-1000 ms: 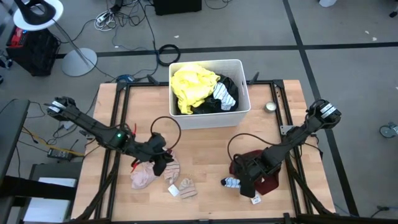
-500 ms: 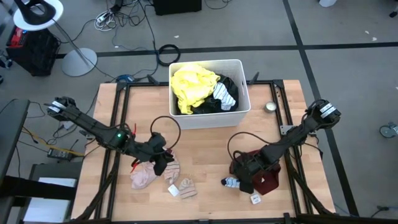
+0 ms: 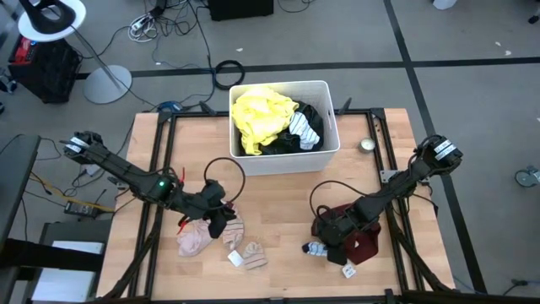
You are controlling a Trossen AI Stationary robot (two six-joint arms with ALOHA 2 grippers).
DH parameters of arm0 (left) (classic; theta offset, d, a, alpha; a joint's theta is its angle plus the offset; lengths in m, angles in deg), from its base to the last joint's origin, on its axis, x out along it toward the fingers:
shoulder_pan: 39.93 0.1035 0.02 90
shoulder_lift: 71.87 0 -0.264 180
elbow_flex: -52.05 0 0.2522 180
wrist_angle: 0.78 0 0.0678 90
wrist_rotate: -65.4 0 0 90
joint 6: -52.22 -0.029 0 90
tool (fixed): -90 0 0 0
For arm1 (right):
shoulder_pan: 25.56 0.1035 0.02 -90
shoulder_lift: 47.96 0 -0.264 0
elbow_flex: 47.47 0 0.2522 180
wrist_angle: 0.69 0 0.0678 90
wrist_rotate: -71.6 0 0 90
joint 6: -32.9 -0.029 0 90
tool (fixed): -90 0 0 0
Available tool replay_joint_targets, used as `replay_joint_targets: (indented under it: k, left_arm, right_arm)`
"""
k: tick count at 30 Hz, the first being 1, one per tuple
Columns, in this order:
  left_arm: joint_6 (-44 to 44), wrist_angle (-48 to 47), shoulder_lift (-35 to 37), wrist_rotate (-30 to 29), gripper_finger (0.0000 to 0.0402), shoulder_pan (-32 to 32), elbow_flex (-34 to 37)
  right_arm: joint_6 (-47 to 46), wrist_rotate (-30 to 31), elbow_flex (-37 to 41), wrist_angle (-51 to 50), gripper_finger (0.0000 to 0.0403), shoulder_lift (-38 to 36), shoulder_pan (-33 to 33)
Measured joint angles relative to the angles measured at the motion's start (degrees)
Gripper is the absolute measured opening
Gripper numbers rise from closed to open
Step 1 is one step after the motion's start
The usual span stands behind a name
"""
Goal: Sort clothes
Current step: Put the white sock into the white laundry bin
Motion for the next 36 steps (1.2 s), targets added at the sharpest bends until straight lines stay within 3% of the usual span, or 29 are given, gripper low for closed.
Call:
replay_joint_targets:
  k: [3,7,13,25,30,36]
  left_arm:
    - [-0.1,0.0,0.0,0.0,0.0101,0.0,0.0]
    - [-1.29,0.0,0.0,0.02,0.0101,0.0,0.0]
    - [-3.07,-0.38,0.31,0.07,0.0101,0.26,0.0]
    - [-7.48,-2.84,3.97,-0.95,0.0101,0.56,0.0]
    - [-9.06,-3.3,6.72,-1.76,0.0101,0.59,0.0]
    - [-9.16,-6.45,11.2,-1.92,0.0101,0.57,0.0]
  right_arm:
    - [-1.68,-0.65,-0.34,-0.27,0.0009,0.0,0.0]
    - [-2.61,0.2,-3.54,-2.63,0.0005,0.0,-0.41]
    - [1.64,4.25,-13.52,-16.31,0.0003,-0.27,-1.44]
    - [10.1,22.47,-44.32,-49.59,0.0001,-2.42,-4.6]
    - [13.2,30.84,-56.9,-57.34,0.0001,-2.47,-6.7]
    - [20.07,39.25,-68.01,-58.3,0.0001,-2.51,-11.44]
